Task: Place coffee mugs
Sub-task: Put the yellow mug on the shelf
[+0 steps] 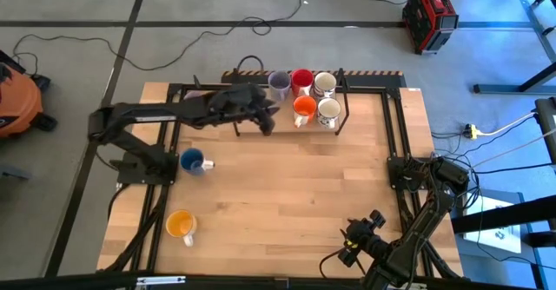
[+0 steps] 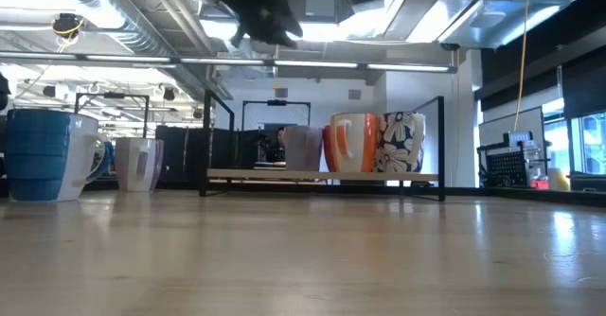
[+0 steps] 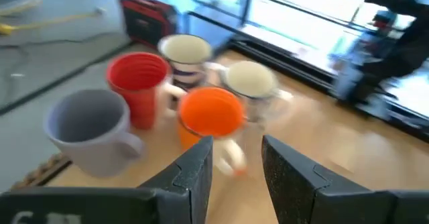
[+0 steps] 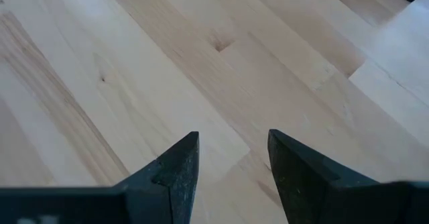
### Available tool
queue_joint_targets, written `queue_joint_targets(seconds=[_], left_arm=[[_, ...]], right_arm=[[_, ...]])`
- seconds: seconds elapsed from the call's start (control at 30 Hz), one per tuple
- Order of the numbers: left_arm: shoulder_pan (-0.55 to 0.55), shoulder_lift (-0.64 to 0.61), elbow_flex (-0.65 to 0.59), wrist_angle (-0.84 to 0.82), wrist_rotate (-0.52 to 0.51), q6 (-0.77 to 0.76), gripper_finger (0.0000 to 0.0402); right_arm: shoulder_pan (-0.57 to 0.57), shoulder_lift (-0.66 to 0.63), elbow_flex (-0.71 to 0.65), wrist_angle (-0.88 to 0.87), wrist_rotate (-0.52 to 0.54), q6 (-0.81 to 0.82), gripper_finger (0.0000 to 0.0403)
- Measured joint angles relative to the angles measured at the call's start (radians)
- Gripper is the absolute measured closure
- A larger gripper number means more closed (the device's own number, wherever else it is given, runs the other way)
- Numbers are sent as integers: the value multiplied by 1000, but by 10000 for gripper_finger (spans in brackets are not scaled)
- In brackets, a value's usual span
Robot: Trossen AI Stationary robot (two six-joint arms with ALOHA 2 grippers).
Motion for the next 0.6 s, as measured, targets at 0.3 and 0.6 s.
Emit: queue_joint_targets(seconds=[0.3,0.6], left_arm=[[-131,-268,0,-346,93,-87,280],[-380,-376,0,-598,45,-263,280]], right_arm=[[0,0,1,50,63,-25,236],[-63,0,1,282,62,-299,236]])
